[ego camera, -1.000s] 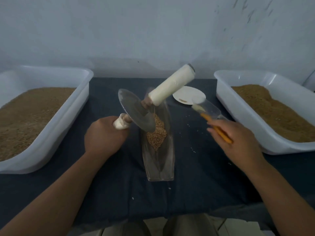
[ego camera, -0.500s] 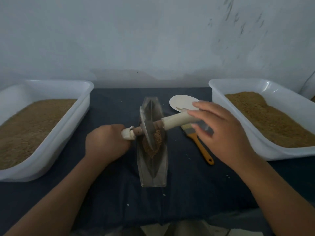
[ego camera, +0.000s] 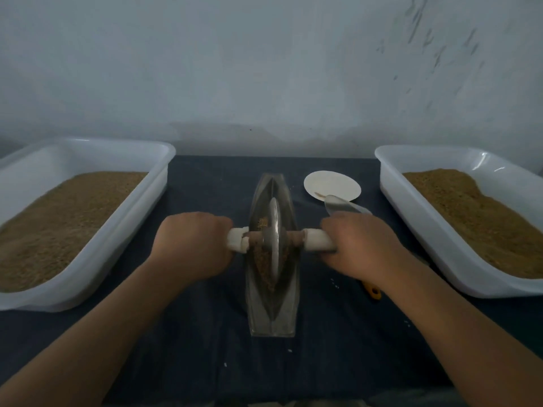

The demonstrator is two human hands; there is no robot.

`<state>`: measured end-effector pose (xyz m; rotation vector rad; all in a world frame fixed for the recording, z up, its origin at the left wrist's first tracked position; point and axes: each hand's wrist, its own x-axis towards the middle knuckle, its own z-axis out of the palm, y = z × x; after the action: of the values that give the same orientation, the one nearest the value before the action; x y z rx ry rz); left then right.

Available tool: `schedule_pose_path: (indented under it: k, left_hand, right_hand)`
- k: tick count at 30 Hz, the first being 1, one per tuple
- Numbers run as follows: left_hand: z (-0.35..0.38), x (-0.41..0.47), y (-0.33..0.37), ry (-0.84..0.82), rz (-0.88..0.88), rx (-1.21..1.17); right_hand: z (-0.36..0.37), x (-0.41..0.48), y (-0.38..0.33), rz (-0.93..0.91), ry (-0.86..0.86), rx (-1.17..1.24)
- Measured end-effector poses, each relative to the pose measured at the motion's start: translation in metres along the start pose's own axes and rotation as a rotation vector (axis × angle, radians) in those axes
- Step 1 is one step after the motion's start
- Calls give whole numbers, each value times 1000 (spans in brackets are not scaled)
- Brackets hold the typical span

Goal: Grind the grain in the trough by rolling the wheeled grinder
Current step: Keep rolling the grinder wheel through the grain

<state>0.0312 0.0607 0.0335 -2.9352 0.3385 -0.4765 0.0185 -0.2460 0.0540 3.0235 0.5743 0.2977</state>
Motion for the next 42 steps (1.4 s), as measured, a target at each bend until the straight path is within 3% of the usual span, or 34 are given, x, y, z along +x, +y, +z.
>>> schedule_pose_path:
  k: [3, 7, 12, 16, 25, 28, 35, 39, 42]
  left_hand:
    - [4, 23, 2, -17, -25, -10]
    - [0, 64, 3, -79, -90, -71]
    - [-4, 32, -1, -178, -46, -115]
    - [-6, -19, -7, -151, 2, -103]
    - [-4, 76, 2, -75, -26, -21]
    - [-5, 77, 1, -119, -21, -42]
    - [-10, 0, -9, -171, 124, -62]
    - [-11, 34, -9, -256, 123, -76]
    - [-6, 76, -4, -138, 28, -18]
  right_hand:
    - [11, 27, -4, 155, 42, -61]
    - [7, 64, -6, 316, 9, 47]
    - [7, 41, -2, 105, 21, -107]
    - [-2, -6, -4, -58, 149, -189]
    - [20, 72, 6, 286, 89, -45]
    - [18, 72, 7, 255, 136, -60]
    - [22, -1, 12, 36, 33, -90]
    - [27, 22, 10, 127, 90, -89]
    - [30, 60, 10, 249, 134, -54]
